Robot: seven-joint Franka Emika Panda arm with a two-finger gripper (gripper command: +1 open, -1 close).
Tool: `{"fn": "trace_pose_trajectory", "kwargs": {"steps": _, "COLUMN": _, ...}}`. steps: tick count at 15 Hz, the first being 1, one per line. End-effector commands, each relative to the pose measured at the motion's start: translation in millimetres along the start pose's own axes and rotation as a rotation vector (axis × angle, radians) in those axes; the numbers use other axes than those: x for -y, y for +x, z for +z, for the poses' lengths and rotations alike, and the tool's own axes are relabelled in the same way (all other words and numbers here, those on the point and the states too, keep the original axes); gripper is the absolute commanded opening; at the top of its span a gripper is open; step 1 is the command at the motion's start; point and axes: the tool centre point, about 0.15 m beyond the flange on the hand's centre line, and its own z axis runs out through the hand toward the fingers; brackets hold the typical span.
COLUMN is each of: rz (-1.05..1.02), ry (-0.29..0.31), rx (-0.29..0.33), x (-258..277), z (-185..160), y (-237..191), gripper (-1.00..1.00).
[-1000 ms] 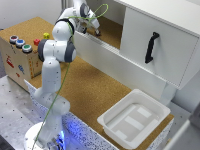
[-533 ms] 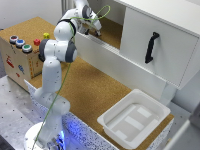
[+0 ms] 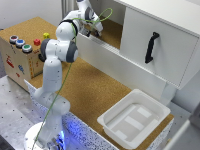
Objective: Go towards the purple block and pick it up
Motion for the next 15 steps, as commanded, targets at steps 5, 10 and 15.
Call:
{"fn": "trace_pose_trajectory", "kwargs": {"steps": 5, "rz": -0.023, "ry": 0.037, "rx": 0.063, "x": -1.8, "z": -4.2, "y": 18.3, "gripper": -1.0}}
{"fn": "trace_pose_trajectory", "kwargs": {"steps": 10, "rz": -0.019, "ry": 0.074, "rx": -0.024, "x": -10.0, "z": -60.4, "y": 5.5, "gripper": -1.0}}
{"fn": "trace_pose_trajectory", "kwargs": {"steps": 15, "rz": -0.136, "ry": 0.09, "rx": -0.017, "x": -32.5, "z": -86.6, "y": -43.3, "gripper": -1.0}}
